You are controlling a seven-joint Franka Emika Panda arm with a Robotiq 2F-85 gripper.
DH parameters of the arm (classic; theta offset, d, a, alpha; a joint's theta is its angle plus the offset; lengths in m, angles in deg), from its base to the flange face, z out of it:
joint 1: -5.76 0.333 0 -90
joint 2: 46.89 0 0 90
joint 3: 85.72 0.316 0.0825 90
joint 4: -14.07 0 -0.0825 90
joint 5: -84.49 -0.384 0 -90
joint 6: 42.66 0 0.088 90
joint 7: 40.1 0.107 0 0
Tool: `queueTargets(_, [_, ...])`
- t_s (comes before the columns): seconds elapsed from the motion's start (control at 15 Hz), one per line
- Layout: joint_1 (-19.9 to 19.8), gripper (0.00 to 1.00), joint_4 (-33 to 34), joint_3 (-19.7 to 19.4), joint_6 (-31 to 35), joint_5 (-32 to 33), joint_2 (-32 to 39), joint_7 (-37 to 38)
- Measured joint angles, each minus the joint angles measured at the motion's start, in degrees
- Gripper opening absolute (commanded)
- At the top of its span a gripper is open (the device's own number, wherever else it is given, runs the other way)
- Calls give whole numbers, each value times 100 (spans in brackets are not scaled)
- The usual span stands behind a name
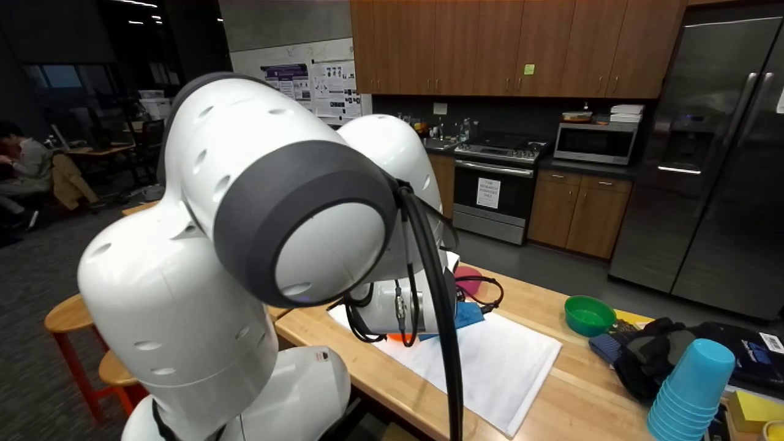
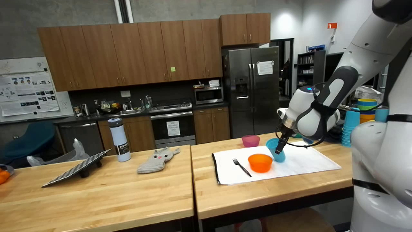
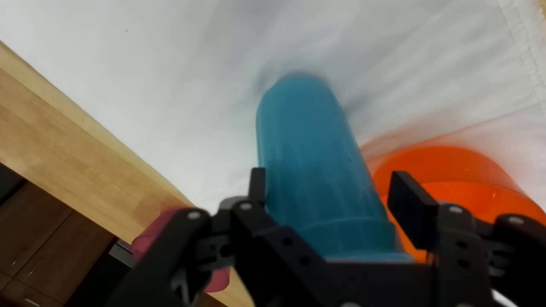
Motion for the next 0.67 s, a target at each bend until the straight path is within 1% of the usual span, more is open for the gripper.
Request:
queueTargets(0.07, [25,37,0,-68,1,47,-44,-35])
queueTargets(0.33, [83,31,-1,-264,1,190,-190,-104])
queueTargets(0.67, [126,31,-7,-431,-2,258,-318,-162])
